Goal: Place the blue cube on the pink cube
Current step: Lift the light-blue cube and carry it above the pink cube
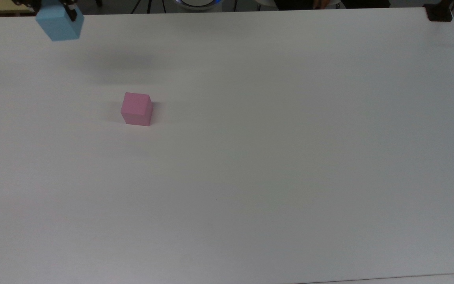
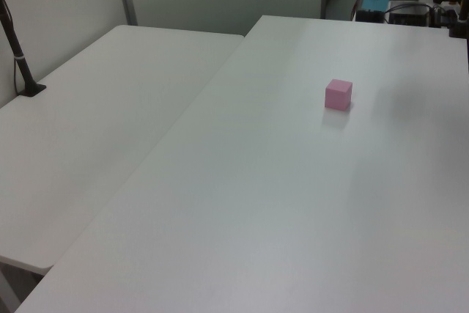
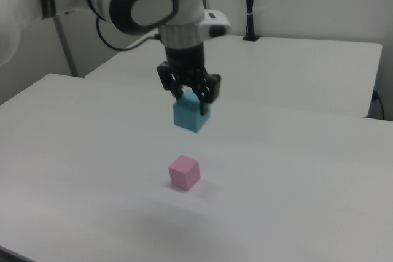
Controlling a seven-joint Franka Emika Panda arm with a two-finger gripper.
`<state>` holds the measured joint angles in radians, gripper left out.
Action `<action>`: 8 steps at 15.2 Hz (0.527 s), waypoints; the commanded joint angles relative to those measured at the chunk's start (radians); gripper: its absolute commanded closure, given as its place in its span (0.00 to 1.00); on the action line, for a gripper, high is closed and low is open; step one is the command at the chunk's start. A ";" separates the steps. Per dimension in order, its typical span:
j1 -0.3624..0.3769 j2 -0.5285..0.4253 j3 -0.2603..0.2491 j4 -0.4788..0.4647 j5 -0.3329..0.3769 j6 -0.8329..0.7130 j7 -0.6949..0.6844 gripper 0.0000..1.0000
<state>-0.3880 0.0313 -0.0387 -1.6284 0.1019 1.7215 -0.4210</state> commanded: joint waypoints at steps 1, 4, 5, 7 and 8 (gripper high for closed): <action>0.099 0.012 -0.012 0.019 -0.011 -0.019 0.201 0.39; 0.168 0.039 -0.012 0.012 -0.033 0.006 0.254 0.40; 0.185 0.050 -0.010 0.005 -0.040 0.029 0.278 0.40; 0.193 0.051 -0.010 -0.033 -0.042 0.104 0.321 0.40; 0.195 0.051 -0.009 -0.059 -0.042 0.139 0.321 0.40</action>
<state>-0.2132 0.0787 -0.0371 -1.6314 0.0786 1.7666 -0.1400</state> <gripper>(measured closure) 0.396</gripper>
